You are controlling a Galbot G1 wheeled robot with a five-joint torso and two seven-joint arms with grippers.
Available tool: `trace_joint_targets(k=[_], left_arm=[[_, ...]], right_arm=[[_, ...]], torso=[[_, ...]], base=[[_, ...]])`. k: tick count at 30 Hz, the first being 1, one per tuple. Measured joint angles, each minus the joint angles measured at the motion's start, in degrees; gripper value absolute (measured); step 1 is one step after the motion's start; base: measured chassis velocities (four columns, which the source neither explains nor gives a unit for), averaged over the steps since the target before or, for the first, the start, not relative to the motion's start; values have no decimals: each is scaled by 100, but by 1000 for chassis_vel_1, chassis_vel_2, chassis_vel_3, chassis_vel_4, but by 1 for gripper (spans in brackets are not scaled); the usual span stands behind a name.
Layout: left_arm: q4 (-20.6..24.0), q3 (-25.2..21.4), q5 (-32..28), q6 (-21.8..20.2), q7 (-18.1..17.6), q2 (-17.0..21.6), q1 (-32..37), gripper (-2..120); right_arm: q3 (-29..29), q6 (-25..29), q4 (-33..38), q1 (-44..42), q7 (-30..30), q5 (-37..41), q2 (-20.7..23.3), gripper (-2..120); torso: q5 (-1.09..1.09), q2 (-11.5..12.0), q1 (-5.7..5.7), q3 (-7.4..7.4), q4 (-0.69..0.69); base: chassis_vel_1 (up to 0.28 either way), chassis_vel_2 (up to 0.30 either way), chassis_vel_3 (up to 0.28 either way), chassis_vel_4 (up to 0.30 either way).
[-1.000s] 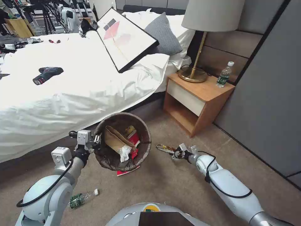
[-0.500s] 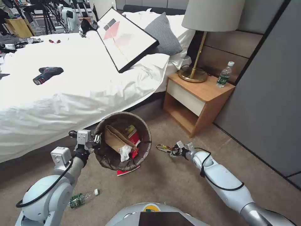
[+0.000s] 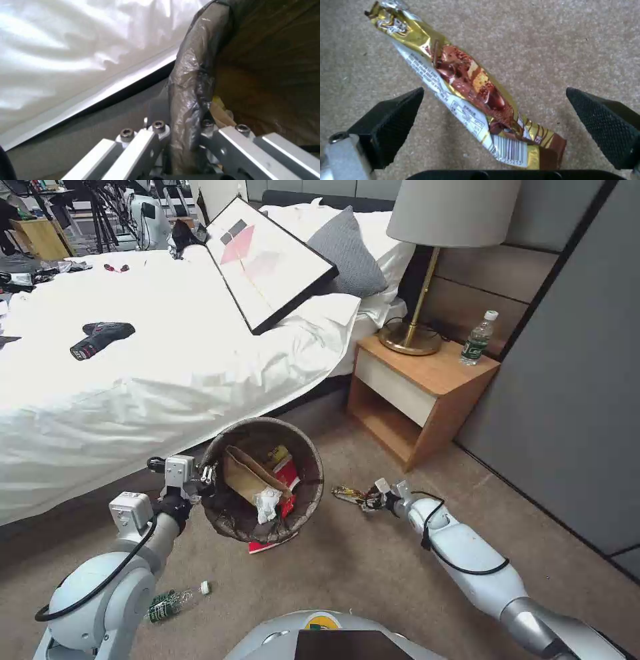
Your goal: Pick up the trash bin, then pick up the garbage from the floor and place it into the trash bin.
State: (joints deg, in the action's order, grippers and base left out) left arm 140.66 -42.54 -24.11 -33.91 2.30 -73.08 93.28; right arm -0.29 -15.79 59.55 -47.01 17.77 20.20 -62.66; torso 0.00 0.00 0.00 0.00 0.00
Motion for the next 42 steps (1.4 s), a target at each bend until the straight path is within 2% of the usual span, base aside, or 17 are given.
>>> trace_joint_targets(k=[16,33,34,35,36,40,42], left_arm=[[-9,55,5,-52,-9,22,-66,2],[-42,56,-5,-59,-4,29,-104,2],[-46,55,-6,-59,-4,30,-108,2],[-46,53,-7,-59,-4,30,-110,2],[-46,53,-8,-59,-4,29,-111,2],[-46,52,-8,-59,-5,29,-111,2],[-46,47,-9,-59,-6,28,-109,2]], right_arm=[[-70,140,-650,277,14,-153,-278,100],[-60,208,-807,288,17,-316,-424,96],[-59,223,-826,288,12,-326,-439,92],[-57,248,-845,285,8,-340,-457,80],[-57,252,-845,282,7,-348,-461,73],[-56,265,-842,273,6,-354,-464,64],[-56,271,-816,253,10,-355,-459,53]], torso=[[0,0,0,0,0],[0,0,0,0,0],[0,0,0,0,0],[1,0,0,0,0],[3,0,0,-1,1],[3,0,0,-1,2],[2,0,0,-1,0]], base=[[0,0,0,0],[0,0,0,0],[0,0,0,0],[0,0,0,0],[0,0,0,0],[0,0,0,0],[0,0,0,0]])
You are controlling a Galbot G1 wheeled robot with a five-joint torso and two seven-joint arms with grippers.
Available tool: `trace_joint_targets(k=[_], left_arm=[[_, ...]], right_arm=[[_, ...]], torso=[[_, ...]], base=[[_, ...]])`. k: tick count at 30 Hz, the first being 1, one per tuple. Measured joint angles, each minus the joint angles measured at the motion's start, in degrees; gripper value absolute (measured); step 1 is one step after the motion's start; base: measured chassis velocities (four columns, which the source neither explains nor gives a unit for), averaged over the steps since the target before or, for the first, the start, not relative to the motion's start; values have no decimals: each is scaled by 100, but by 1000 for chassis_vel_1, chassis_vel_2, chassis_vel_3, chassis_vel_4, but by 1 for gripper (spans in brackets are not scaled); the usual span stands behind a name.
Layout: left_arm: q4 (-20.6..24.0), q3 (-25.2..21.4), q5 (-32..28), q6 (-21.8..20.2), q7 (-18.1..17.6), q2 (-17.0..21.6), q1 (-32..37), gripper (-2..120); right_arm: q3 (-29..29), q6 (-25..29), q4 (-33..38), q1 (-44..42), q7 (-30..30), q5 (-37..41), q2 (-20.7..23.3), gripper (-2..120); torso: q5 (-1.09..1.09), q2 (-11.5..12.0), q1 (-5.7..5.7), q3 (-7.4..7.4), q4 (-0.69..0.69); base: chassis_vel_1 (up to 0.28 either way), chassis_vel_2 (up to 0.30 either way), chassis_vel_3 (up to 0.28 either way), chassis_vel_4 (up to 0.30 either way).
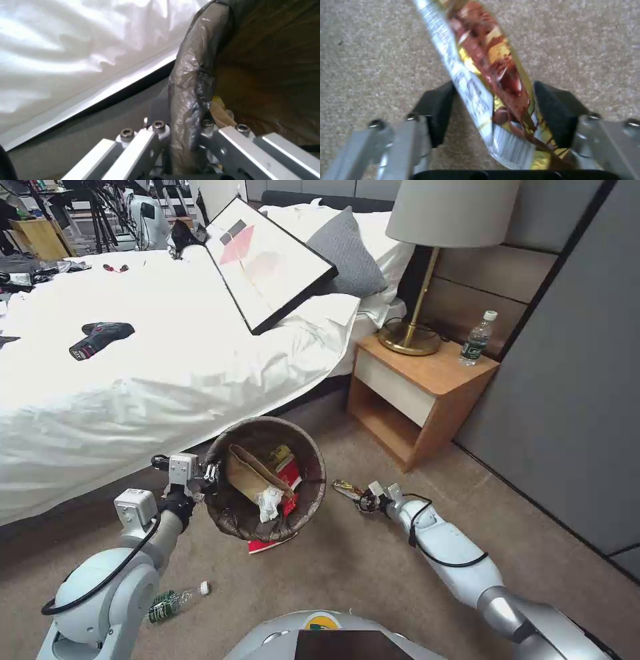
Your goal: Pick up the trash bin, then pick up the garbage from the floor and place it into the trash bin.
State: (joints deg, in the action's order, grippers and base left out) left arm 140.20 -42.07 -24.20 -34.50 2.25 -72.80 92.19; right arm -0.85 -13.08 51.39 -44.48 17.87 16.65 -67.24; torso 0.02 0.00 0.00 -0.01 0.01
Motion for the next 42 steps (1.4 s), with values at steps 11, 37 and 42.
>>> trace_joint_targets(k=[11,37,42], left_arm=[[36,-15,-4,-1,-4,-5,20,2],[49,-86,-13,-6,-37,-24,64,2],[14,-87,-13,-10,-50,-25,49,2]], right_arm=[[21,11,21,-46,11,28,10,12],[568,-342,3122,-1084,-540,1456,965,0],[822,-283,3873,-1249,-558,1518,1204,0]], torso=[[-3,0,0,0,-2],[-3,0,0,1,-1],[-1,0,0,1,-1]], base=[[0,0,0,0],[0,0,0,0],[0,0,0,0]])
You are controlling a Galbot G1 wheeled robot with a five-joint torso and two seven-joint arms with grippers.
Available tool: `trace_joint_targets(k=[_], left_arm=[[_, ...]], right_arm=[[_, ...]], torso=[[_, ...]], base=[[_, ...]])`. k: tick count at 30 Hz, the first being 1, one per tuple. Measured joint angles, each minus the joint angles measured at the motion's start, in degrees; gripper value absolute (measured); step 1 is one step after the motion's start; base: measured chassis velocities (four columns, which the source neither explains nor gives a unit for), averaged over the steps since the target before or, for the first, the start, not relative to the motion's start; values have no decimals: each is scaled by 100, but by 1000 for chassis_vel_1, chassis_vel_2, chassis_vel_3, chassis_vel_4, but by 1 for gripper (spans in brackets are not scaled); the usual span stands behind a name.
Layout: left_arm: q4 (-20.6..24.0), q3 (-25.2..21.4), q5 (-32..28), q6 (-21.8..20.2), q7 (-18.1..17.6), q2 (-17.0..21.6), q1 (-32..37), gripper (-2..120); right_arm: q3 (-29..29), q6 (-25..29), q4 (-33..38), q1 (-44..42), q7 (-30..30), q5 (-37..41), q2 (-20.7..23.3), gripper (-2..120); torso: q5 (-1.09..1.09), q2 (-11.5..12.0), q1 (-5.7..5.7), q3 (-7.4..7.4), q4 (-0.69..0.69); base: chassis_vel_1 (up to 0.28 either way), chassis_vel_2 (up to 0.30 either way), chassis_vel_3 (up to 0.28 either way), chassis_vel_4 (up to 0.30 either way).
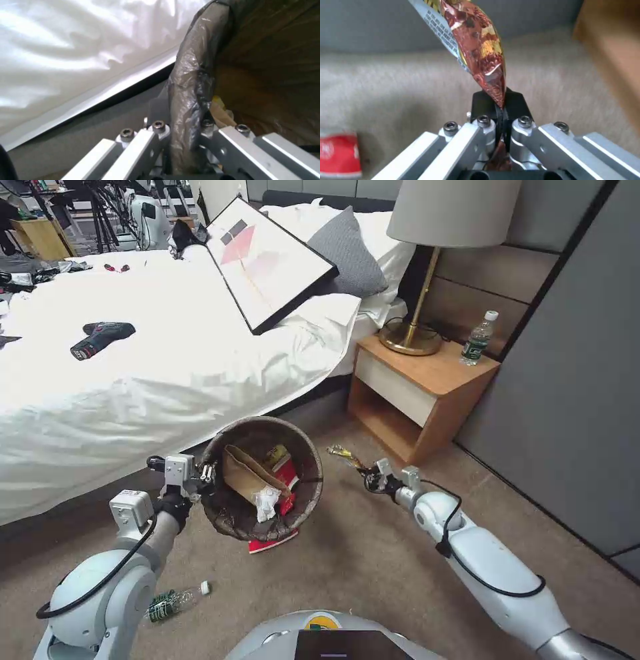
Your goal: Pick up the trash bin, then pick up the garbage from the floor and place it into the trash bin.
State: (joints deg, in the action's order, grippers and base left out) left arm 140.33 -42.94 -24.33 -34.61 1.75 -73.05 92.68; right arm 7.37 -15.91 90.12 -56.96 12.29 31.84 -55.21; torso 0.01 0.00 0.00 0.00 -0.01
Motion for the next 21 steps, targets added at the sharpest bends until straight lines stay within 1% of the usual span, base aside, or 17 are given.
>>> trace_joint_targets(k=[1,5,7,9,11,12,15,18,20,21], left_arm=[[0,0,0,0,0,0,0,2],[-19,-5,-1,-12,-2,10,-6,2],[-21,-6,-1,-15,-2,12,-8,2],[-35,-6,-9,-32,-4,22,-25,2],[-36,-6,-9,-32,-4,22,-25,2],[-53,-4,-12,-49,-8,30,-37,2],[-72,14,-12,-72,-14,34,-48,2],[-79,23,-12,-96,-16,36,-59,2],[-87,29,-13,-130,-18,49,-73,2],[-87,29,-13,-130,-18,49,-73,2]], right_arm=[[0,0,0,0,0,0,0,0],[324,-24,788,-211,-11,137,247,0],[369,-37,903,-243,-17,163,284,0],[566,-135,1410,-370,-83,316,424,0],[585,-144,1460,-383,-92,330,435,0],[838,-238,2022,-503,-178,476,535,0],[1073,-380,2573,-553,-276,686,629,0],[1133,-453,2820,-512,-330,821,688,0],[1100,-568,3201,-334,-472,1132,786,0],[1100,-568,3201,-334,-472,1132,786,0]], torso=[[0,0,0,0,0],[-1,0,0,0,0],[-1,0,0,0,0],[-1,0,0,0,0],[-2,0,0,0,0],[1,0,0,0,1],[0,0,0,0,1],[0,0,0,0,2],[0,0,0,0,1],[0,0,0,0,1]], base=[[0,0,0,0],[0,0,0,0],[0,0,0,0],[0,0,0,0],[0,0,0,0],[0,0,0,0],[0,0,0,0],[0,0,0,0],[0,0,0,0],[0,0,0,0]])
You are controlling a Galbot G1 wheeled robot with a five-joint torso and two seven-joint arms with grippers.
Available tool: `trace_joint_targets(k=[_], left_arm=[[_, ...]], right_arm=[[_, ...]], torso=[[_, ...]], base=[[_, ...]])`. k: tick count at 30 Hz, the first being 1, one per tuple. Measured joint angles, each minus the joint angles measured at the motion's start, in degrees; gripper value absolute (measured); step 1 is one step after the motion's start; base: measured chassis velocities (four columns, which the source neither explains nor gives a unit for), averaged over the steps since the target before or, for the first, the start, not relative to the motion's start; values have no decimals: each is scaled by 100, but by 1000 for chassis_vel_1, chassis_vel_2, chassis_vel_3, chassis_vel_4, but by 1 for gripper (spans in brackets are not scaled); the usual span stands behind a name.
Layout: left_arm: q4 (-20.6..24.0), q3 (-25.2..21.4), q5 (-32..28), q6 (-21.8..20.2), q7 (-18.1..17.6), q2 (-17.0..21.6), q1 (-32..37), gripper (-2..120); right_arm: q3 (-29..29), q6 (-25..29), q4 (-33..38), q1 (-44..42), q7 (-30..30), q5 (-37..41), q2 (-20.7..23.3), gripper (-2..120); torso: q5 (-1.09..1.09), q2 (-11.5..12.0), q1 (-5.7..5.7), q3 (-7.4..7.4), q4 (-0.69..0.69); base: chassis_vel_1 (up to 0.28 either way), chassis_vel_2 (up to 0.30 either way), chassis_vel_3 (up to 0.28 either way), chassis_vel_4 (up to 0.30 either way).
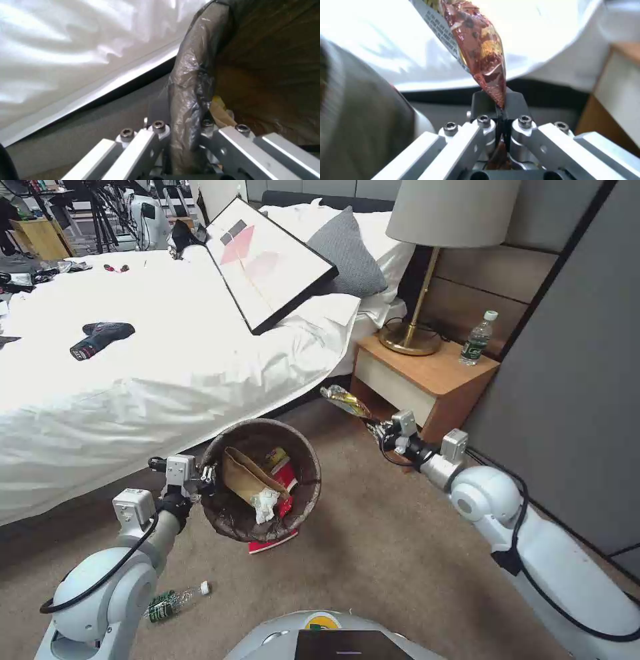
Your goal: Pick up the trash bin, then pick up the garbage from the floor and place it into the trash bin.
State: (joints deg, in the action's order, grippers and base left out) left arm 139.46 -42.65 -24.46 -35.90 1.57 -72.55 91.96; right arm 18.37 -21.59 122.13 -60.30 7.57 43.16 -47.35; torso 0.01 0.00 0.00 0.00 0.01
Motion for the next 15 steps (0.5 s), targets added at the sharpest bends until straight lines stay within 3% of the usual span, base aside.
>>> trace_joint_targets(k=[4,15], left_arm=[[-22,12,-25,-34,-7,42,-38,2],[-10,30,-157,-259,-139,97,-130,2]], right_arm=[[-283,-247,504,452,-93,657,103,0],[-1143,-619,753,1507,226,1271,161,0]], torso=[[0,0,0,0,-2],[0,0,0,0,-1]], base=[[0,0,0,0],[0,0,0,0]])
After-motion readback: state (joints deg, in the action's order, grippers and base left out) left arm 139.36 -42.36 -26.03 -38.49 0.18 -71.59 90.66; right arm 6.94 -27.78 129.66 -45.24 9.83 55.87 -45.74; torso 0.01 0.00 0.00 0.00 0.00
